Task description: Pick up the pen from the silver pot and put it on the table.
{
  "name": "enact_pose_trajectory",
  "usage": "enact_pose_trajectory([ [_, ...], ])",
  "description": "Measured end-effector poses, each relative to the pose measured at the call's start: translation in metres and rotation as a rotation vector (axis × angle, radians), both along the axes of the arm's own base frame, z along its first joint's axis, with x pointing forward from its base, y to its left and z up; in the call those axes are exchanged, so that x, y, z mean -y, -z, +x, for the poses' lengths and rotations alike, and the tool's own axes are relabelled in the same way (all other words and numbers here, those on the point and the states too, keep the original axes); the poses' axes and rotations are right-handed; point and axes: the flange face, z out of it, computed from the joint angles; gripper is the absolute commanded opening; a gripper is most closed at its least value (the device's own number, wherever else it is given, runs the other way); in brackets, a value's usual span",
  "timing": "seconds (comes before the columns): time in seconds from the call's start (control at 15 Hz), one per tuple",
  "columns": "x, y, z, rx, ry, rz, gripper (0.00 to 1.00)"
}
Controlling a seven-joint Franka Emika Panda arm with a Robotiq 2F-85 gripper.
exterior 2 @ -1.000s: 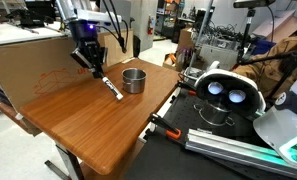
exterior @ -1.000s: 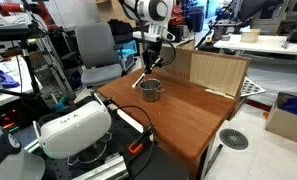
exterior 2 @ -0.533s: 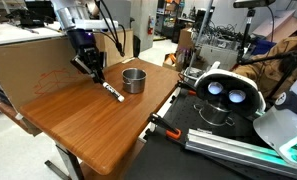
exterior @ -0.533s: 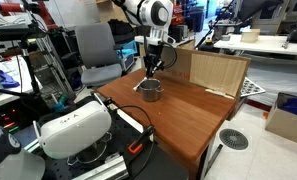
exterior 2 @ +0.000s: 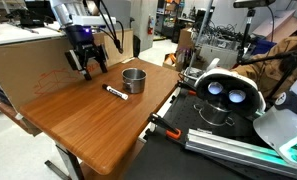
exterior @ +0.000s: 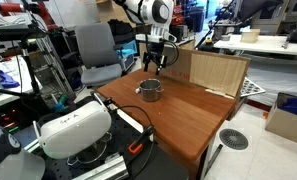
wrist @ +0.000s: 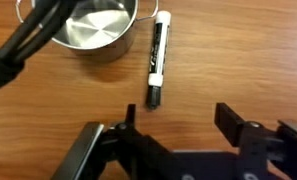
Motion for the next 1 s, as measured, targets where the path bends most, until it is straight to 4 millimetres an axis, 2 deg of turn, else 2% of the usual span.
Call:
enact_pose_trajectory([
  [0.53, -0.002, -0.02, 0.011, 0.038, -0.001, 0.008, 1.0],
  [0.73, -0.004, -0.047, 0.016, 0.078, -0.007, 0.017, 1.0],
  [1.0, -0.004, -0.103, 0.018, 0.153, -0.014, 0.028, 1.0],
])
